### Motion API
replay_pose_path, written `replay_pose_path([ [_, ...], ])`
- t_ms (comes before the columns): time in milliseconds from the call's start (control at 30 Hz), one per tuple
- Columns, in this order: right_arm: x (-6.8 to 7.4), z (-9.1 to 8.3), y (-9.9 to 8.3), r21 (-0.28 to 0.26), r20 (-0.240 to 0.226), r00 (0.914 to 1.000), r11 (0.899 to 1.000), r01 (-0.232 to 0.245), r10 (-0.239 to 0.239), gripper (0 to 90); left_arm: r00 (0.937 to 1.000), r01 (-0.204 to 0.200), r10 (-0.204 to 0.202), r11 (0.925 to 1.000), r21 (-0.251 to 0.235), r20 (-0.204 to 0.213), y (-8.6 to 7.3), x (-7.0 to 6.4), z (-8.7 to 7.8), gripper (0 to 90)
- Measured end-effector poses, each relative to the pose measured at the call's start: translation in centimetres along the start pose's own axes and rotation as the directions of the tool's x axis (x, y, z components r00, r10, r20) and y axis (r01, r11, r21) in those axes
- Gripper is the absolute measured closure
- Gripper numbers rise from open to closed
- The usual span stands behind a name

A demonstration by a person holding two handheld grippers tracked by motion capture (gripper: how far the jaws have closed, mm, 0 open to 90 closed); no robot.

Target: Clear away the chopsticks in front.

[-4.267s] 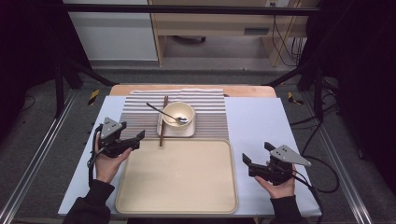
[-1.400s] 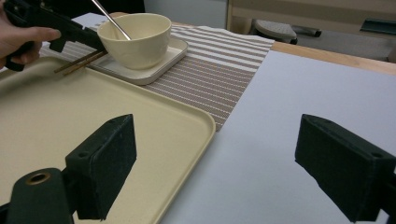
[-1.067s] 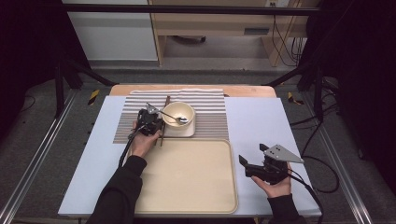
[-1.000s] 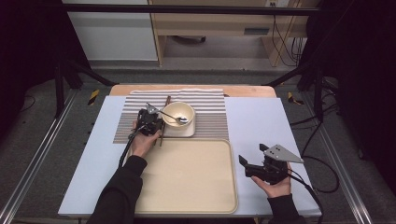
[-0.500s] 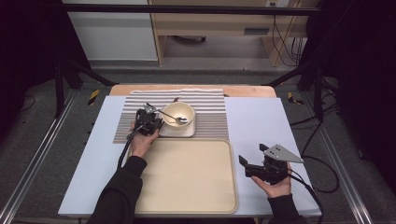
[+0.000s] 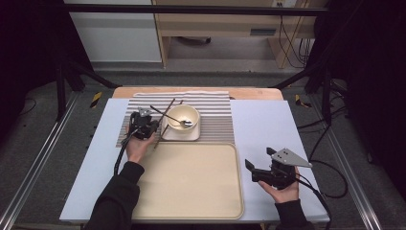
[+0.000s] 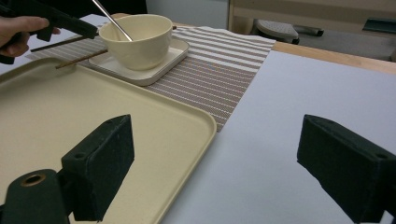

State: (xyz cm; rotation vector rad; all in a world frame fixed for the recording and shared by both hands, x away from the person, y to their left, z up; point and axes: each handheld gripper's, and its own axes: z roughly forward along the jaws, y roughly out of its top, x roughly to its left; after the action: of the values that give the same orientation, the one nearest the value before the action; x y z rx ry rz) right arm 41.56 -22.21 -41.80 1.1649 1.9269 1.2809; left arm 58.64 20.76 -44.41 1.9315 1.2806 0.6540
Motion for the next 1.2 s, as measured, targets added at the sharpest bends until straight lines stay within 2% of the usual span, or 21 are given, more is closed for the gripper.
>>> replay_pose_path([
  [400,-0.1,-0.2,0.1,-0.001,0.002,1.0,1.0,-0.005,0.005,10.0,0.9993,0.034,-0.034,0.9991,-0.026,-0.016,-1.4,1.6,-3.0,85.2],
  [600,-0.1,-0.3,0.1,-0.006,0.005,1.0,1.0,-0.008,0.008,9.3,0.9986,0.038,-0.039,0.9989,-0.028,-0.035,-2.1,2.2,-4.4,85.2],
  [767,-0.1,-0.3,0.1,-0.005,0.008,0.9999,1.0,-0.008,0.008,8.8,0.9974,0.056,-0.057,0.9981,-0.025,-0.045,-2.9,2.6,-5.6,85.2],
  [833,-0.1,-0.4,0.1,-0.004,0.008,0.9999,1.0,-0.008,0.008,8.8,0.9964,0.068,-0.07,0.997,-0.038,-0.049,-3.2,2.7,-6.2,85.2],
  [1100,-0.1,-0.5,0.2,-0.007,0.007,0.9999,1.0,-0.015,0.016,8.5,0.9951,0.078,-0.08,0.996,-0.044,-0.058,-4.7,2.5,-8.4,85.2],
  [1200,-0.2,-0.6,0.2,-0.01,0.008,0.9999,1.0,-0.014,0.014,8.5,0.9933,0.096,-0.1,0.9936,-0.059,-0.059,-5.3,2.3,-9.5,85.2],
])
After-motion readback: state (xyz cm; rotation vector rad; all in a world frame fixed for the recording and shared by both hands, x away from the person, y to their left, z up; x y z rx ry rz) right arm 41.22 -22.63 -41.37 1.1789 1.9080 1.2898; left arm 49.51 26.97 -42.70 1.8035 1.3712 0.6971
